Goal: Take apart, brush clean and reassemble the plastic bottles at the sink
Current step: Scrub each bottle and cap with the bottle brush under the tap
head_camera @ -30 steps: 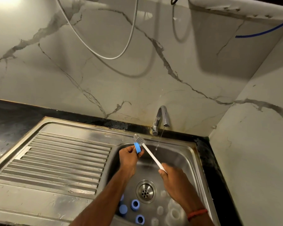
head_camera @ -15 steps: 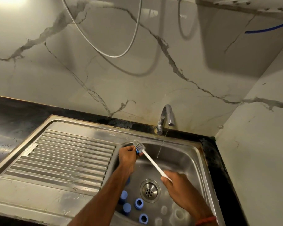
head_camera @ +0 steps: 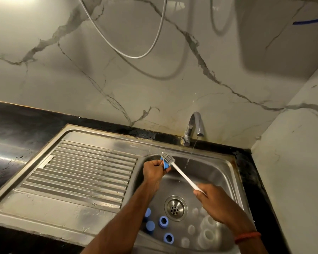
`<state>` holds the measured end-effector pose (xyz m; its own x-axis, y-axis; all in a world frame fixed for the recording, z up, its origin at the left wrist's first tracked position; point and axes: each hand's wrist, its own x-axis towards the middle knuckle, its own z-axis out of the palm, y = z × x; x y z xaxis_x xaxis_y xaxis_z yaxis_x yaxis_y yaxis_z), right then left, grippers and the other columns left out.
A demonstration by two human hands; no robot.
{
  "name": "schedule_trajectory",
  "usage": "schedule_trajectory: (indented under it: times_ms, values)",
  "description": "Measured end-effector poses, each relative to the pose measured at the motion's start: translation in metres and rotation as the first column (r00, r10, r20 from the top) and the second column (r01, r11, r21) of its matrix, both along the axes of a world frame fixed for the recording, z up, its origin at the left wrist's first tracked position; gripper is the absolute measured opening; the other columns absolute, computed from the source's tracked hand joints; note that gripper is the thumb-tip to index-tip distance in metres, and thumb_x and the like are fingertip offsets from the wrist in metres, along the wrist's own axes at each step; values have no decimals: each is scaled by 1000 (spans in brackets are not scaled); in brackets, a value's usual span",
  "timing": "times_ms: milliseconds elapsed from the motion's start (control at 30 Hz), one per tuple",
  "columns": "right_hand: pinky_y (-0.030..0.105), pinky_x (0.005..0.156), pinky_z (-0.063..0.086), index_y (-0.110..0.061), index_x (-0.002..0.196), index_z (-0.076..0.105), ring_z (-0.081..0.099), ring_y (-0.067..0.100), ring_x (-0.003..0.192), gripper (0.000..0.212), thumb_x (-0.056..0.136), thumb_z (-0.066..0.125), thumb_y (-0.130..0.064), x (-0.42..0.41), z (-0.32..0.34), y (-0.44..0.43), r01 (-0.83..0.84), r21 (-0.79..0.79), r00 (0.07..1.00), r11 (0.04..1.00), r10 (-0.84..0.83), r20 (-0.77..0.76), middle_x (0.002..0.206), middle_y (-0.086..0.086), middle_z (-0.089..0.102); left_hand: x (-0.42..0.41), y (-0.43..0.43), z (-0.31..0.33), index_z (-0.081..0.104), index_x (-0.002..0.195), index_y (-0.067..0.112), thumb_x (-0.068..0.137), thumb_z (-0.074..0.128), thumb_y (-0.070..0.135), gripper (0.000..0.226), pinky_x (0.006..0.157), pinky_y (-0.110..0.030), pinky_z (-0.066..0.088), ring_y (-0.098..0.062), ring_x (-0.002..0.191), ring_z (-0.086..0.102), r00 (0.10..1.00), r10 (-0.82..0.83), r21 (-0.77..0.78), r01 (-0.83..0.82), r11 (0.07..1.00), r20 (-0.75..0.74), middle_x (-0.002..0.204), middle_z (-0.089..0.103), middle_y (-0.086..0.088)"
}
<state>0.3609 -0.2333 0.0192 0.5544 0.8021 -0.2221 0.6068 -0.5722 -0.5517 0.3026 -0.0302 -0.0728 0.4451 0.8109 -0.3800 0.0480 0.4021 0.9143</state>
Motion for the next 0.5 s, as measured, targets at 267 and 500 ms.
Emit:
schedule_trajectory:
  times_ms: [267, 500]
  values:
    - [29, 60, 38, -12, 83, 56, 45, 8, 58, 25, 103, 49, -27, -3, -10, 14, 50, 81, 998, 995, -52, 20, 66, -4, 51, 11, -7, 17, 69, 105, -10, 93, 61, -9, 14, 67, -24, 61, -18, 77, 73, 993, -4, -84, 14, 996, 121, 95, 72, -18]
    - [29, 59, 44, -21, 74, 51, 46, 7, 55, 30, 103, 49, -29, 1, -11, -4, 51, 78, 998, 996, -48, -43, 60, -7, 49, -7, 2, 21, 65, 113, 1, 104, 52, 19, 24, 81, -32, 60, -30, 106, 69, 929, 95, -369, 47, 928, 358, 115, 70, -21]
